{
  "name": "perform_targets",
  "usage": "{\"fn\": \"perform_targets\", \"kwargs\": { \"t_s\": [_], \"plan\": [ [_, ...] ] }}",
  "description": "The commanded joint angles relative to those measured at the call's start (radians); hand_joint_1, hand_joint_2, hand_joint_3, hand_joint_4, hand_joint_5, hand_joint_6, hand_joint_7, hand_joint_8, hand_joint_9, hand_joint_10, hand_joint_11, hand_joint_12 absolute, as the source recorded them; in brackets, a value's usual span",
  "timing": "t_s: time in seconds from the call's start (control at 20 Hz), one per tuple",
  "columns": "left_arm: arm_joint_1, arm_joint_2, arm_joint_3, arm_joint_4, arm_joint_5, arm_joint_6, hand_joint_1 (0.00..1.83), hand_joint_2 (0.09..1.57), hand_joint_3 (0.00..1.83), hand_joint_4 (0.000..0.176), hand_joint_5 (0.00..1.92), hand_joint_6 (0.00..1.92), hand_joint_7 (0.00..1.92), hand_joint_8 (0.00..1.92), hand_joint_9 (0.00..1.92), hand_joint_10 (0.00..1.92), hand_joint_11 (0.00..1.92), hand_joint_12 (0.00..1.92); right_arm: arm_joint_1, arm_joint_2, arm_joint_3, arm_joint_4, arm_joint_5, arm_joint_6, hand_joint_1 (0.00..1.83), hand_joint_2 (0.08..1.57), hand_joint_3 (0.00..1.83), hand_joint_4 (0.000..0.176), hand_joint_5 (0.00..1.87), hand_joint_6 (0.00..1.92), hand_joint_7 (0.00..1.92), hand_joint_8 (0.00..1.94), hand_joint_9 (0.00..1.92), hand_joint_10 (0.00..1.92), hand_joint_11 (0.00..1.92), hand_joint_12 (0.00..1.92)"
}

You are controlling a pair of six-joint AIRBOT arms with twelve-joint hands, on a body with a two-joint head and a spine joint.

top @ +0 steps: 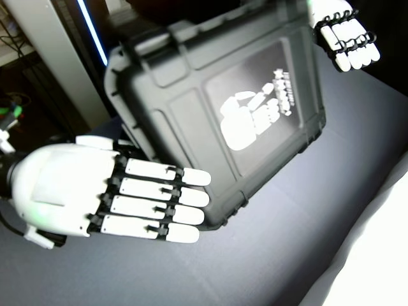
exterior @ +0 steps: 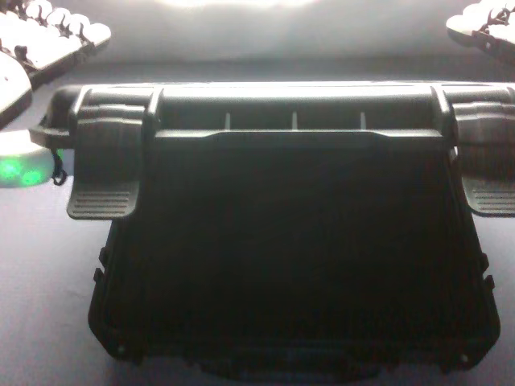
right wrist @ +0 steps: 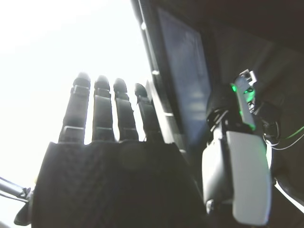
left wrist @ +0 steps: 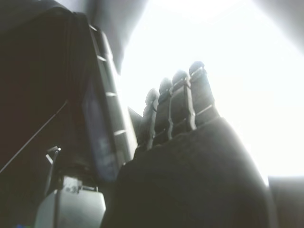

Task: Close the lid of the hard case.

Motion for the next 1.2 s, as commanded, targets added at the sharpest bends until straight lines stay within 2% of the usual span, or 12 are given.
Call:
{"fn": "perform_targets", "kwargs": {
  "t_s": [0.0, 0.15, 0.25, 0.3, 0.4, 0.65, 0.8, 0.85, 1.0, 1.05, 1.1, 1.15],
  "plan": [
    [-0.005, 0.011, 0.003, -0.028, -0.145, -0.007, 0.00, 1.14, 0.00, 0.000, 0.06, 0.01, 0.08, 0.01, 0.06, 0.01, 0.05, 0.02, 0.006, 0.009, 0.003, 0.052, 0.135, 0.011, 0.36, 1.18, 0.00, 0.031, 0.04, 0.00, 0.00, 0.00, 0.00, 0.00, 0.00, 0.00],
    [0.017, 0.010, 0.001, -0.039, -0.158, -0.016, 0.00, 1.18, 0.01, 0.000, 0.07, 0.01, 0.09, 0.01, 0.08, 0.02, 0.08, 0.04, -0.020, 0.005, 0.003, 0.068, 0.148, 0.020, 0.23, 1.13, 0.00, 0.042, 0.02, 0.00, 0.00, 0.00, 0.00, 0.00, 0.05, 0.02],
    [0.026, 0.010, 0.001, -0.042, -0.158, -0.019, 0.00, 1.19, 0.01, 0.000, 0.07, 0.00, 0.08, 0.00, 0.07, 0.01, 0.07, 0.04, -0.038, 0.006, 0.003, 0.074, 0.154, 0.031, 0.24, 1.13, 0.00, 0.005, 0.03, 0.01, 0.01, 0.00, 0.00, 0.00, 0.04, 0.02],
    [0.030, 0.010, 0.001, -0.043, -0.159, -0.021, 0.00, 1.21, 0.02, 0.000, 0.06, 0.00, 0.08, 0.00, 0.07, 0.01, 0.07, 0.04, -0.047, 0.007, 0.001, 0.075, 0.157, 0.036, 0.24, 1.12, 0.00, 0.012, 0.02, 0.00, 0.00, 0.00, 0.00, 0.00, 0.02, 0.01],
    [0.045, 0.012, -0.003, -0.043, -0.166, -0.030, 0.00, 1.21, 0.01, 0.000, 0.05, 0.00, 0.07, 0.00, 0.07, 0.01, 0.05, 0.04, -0.069, 0.015, -0.008, 0.076, 0.165, 0.042, 0.24, 1.13, 0.00, 0.000, 0.02, 0.00, 0.00, 0.00, 0.00, 0.00, 0.02, 0.01],
    [0.111, 0.045, -0.041, -0.046, -0.205, -0.033, 0.00, 1.23, 0.02, 0.000, 0.05, 0.00, 0.07, 0.00, 0.05, 0.00, 0.04, 0.04, -0.121, 0.047, -0.037, 0.077, 0.176, 0.042, 0.27, 1.17, 0.01, 0.000, 0.01, 0.00, 0.01, 0.00, 0.00, 0.00, 0.06, 0.03],
    [0.191, 0.082, -0.076, -0.070, -0.251, -0.033, 0.02, 1.26, 0.01, 0.000, 0.03, 0.00, 0.03, 0.00, 0.04, 0.00, 0.00, 0.00, -0.167, 0.070, -0.057, 0.090, 0.189, 0.042, 0.26, 1.18, 0.01, 0.007, 0.00, 0.00, 0.00, 0.00, 0.00, 0.00, 0.04, 0.03],
    [0.224, 0.096, -0.092, -0.082, -0.278, -0.033, 0.02, 1.27, 0.02, 0.000, 0.04, 0.00, 0.04, 0.01, 0.06, 0.01, 0.03, 0.01, -0.184, 0.077, -0.062, 0.097, 0.197, 0.042, 0.24, 1.18, 0.00, 0.000, 0.00, 0.00, 0.00, 0.00, 0.00, 0.00, 0.06, 0.03],
    [0.310, 0.137, -0.130, -0.114, -0.349, -0.033, 0.01, 1.28, 0.01, 0.000, 0.04, 0.00, 0.05, 0.01, 0.07, 0.01, 0.00, 0.00, -0.207, 0.089, -0.070, 0.105, 0.211, 0.042, 0.26, 1.18, 0.00, 0.000, 0.01, 0.00, 0.00, 0.00, 0.01, 0.00, 0.06, 0.03],
    [0.342, 0.150, -0.140, -0.131, -0.376, -0.033, 0.03, 1.34, 0.01, 0.000, 0.02, 0.00, 0.01, 0.00, 0.03, 0.00, 0.00, 0.00, -0.210, 0.092, -0.073, 0.106, 0.216, 0.042, 0.23, 1.17, 0.00, 0.000, 0.01, 0.00, 0.01, 0.00, 0.01, 0.00, 0.06, 0.04],
    [0.375, 0.157, -0.147, -0.157, -0.413, -0.033, 0.04, 1.36, 0.01, 0.000, 0.02, 0.00, 0.01, 0.00, 0.02, 0.00, 0.00, 0.00, -0.212, 0.092, -0.076, 0.109, 0.225, 0.042, 0.29, 1.18, 0.00, 0.018, 0.01, 0.00, 0.00, 0.00, 0.00, 0.00, 0.02, 0.02],
    [0.395, 0.158, -0.148, -0.173, -0.435, -0.033, 0.04, 1.36, 0.01, 0.000, 0.02, 0.00, 0.01, 0.00, 0.02, 0.00, 0.00, 0.00, -0.213, 0.090, -0.077, 0.110, 0.231, 0.042, 0.29, 1.18, 0.00, 0.018, 0.01, 0.00, 0.00, 0.00, 0.00, 0.00, 0.02, 0.02]
  ]
}}
